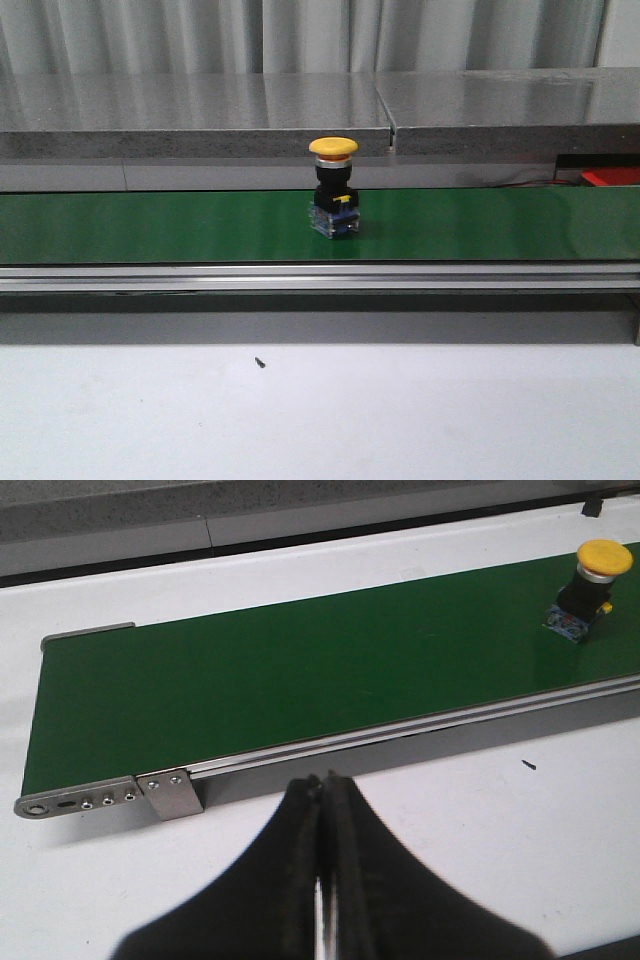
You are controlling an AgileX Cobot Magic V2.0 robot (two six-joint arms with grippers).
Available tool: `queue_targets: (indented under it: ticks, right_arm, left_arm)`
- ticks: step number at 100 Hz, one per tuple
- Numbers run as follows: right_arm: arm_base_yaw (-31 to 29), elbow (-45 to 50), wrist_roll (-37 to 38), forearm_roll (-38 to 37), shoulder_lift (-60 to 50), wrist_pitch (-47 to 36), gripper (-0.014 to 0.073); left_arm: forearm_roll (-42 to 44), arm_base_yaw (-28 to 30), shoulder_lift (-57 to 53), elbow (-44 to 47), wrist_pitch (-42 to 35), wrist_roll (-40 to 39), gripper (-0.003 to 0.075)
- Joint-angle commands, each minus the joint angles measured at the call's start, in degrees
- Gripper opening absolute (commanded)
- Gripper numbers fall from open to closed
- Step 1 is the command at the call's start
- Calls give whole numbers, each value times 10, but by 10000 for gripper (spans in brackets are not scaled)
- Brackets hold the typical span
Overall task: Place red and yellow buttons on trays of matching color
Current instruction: 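Carry the red button into the red tray and open the right gripper, then lower the right gripper onto the yellow button on the belt and grasp it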
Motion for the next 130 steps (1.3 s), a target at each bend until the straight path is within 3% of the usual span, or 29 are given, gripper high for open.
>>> queue_targets:
  ticks: [1, 36, 71, 130]
  right_arm:
    - [10, 16, -18, 8, -75, -41, 582]
    - [84, 181, -27, 8, -238, -98, 582]
    - [159, 306, -28, 5, -356, -92, 582]
    - [283, 323, -80, 33, -358, 18, 582]
  left_arm:
    - [-10, -4, 2, -15, -44, -4, -19]
    - [-10, -4, 2, -15, -44, -4, -19]
    - [-10, -4, 2, -15, -44, -4, -19]
    - [-10, -4, 2, -15, -44, -4, -19]
